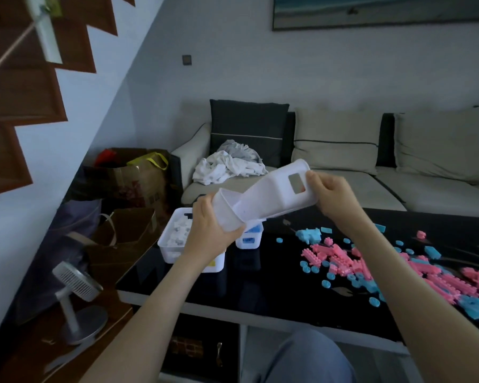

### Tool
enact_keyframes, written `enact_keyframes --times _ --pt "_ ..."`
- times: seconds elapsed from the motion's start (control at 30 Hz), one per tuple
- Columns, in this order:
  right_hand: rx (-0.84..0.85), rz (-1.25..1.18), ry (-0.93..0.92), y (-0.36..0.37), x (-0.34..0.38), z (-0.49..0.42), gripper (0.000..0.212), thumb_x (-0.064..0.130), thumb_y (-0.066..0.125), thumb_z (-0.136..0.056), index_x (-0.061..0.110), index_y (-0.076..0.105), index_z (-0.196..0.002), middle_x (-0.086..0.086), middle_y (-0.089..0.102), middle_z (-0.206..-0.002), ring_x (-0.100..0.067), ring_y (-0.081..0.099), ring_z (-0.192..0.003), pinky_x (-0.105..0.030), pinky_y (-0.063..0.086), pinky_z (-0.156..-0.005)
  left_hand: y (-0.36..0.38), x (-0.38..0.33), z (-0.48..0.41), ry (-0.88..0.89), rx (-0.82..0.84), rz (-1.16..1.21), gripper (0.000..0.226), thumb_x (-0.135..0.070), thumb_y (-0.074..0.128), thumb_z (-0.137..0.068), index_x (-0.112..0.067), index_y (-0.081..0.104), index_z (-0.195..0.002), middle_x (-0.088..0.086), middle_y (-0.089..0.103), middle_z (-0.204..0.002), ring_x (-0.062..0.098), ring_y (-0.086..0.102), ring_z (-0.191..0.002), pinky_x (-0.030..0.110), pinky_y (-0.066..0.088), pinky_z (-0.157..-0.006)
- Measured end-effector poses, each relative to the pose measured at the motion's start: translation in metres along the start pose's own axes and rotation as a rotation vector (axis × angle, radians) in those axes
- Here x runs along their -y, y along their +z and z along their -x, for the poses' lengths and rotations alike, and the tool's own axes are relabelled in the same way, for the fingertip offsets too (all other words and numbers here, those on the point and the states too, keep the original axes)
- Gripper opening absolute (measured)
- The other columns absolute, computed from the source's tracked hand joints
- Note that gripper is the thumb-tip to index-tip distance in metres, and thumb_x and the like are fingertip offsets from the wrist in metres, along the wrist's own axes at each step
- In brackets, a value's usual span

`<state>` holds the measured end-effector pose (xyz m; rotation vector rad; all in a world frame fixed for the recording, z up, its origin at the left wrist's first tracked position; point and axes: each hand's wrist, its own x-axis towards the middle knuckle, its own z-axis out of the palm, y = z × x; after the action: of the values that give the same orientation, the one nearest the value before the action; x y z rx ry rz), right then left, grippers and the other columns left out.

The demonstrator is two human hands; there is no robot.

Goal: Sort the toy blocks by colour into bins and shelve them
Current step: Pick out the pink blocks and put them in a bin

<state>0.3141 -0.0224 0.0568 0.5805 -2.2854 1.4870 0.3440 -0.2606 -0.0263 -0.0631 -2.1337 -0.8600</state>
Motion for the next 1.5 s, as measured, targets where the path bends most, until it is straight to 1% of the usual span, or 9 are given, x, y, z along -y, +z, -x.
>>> enact_keyframes --times 0.17,0.27,0.37,0.5,0.6,0.87,1.0,1.27,1.5 --pt "-0.176 0.085 -0.046 0.007 -0.019 -0.001 0.045 0.034 0.038 -0.099 -0.005 0.055 -0.085 -0.026 0.055 -0.079 -0.022 0.044 -0.066 -0.034 0.036 -0.062 -0.006 0.007 0.0 -0.32 -0.266 0.102 0.09 -0.037 0.084 -0.064 -0.002 0.036 -0.132 0.009 0.042 -0.127 0.022 0.041 -0.118 0.028 0.04 -0.09" --pt "-0.114 0.294 -0.109 0.016 -0.024 0.005 0.037 0.032 0.039 -0.1 0.011 0.056 -0.074 -0.008 0.054 -0.064 -0.017 0.045 -0.057 -0.035 0.04 -0.059 -0.006 0.014 -0.002 -0.444 -0.35 0.179 0.091 -0.044 0.08 -0.067 -0.005 0.033 -0.135 0.008 0.043 -0.131 0.024 0.041 -0.122 0.036 0.043 -0.099" --pt "-0.078 0.51 -0.271 0.033 -0.03 0.017 0.041 0.032 0.047 -0.098 0.03 0.04 -0.057 0.01 0.038 -0.049 -0.004 0.037 -0.045 -0.026 0.033 -0.051 0.005 0.017 -0.005 -0.546 -0.385 0.201 0.093 -0.048 0.078 -0.067 -0.007 0.031 -0.136 0.008 0.042 -0.133 0.027 0.042 -0.123 0.043 0.041 -0.102" --pt "0.108 0.61 -0.455 0.057 -0.051 0.035 0.047 0.054 0.037 -0.087 0.018 0.06 -0.066 0.007 0.051 -0.056 -0.011 0.048 -0.052 -0.029 0.041 -0.053 0.026 0.01 -0.004 -0.611 -0.341 0.199 0.093 -0.046 0.077 -0.068 -0.006 0.029 -0.136 0.011 0.041 -0.135 0.032 0.039 -0.125 0.048 0.033 -0.105" --pt "0.253 0.588 -0.55 0.071 -0.066 0.043 0.049 0.055 0.043 -0.085 0.014 0.057 -0.064 0.005 0.047 -0.056 -0.013 0.048 -0.053 -0.029 0.04 -0.05 0.043 0.004 -0.002 -0.633 -0.32 0.225 0.091 -0.043 0.078 -0.067 -0.006 0.031 -0.136 0.012 0.042 -0.135 0.032 0.039 -0.125 0.045 0.033 -0.103" --pt "0.795 0.599 -0.101 0.079 -0.081 0.049 0.03 0.05 0.06 -0.084 0.021 0.061 -0.09 0.008 0.062 -0.088 -0.009 0.056 -0.082 -0.023 0.042 -0.072 0.072 0.004 -0.009 -0.652 -0.206 0.204 0.094 -0.05 0.073 -0.069 -0.008 0.025 -0.139 0.011 0.04 -0.136 0.032 0.038 -0.126 0.046 0.032 -0.106" --pt "0.749 0.433 -0.018 0.083 -0.086 0.037 0.025 0.042 0.062 -0.085 0.022 0.062 -0.1 0.011 0.061 -0.089 0.0 0.052 -0.077 -0.016 0.039 -0.068 0.079 0.014 -0.015 -0.657 -0.182 0.138 0.093 -0.051 0.071 -0.071 -0.008 0.025 -0.139 0.011 0.037 -0.139 0.031 0.034 -0.129 0.044 0.026 -0.106" --pt "0.601 0.338 -0.058 0.111 -0.082 0.007 0.025 0.028 0.057 -0.091 0.024 0.054 -0.116 0.011 0.057 -0.097 -0.011 0.055 -0.078 -0.018 0.038 -0.071 0.052 0.045 -0.022 -0.735 -0.445 0.048 0.098 -0.052 0.073 -0.069 -0.008 0.024 -0.141 0.01 0.032 -0.143 0.031 0.03 -0.132 0.046 0.024 -0.108" --pt "0.615 0.247 -0.066 0.157 -0.06 0.001 0.042 0.023 0.055 -0.091 0.021 0.044 -0.132 0.003 0.055 -0.108 -0.014 0.056 -0.088 -0.02 0.04 -0.08 0.043 0.048 0.005 -0.747 -0.215 -0.044 0.105 -0.044 0.077 -0.068 -0.015 0.013 -0.146 0.01 0.023 -0.148 0.029 0.025 -0.137 0.046 0.02 -0.111"
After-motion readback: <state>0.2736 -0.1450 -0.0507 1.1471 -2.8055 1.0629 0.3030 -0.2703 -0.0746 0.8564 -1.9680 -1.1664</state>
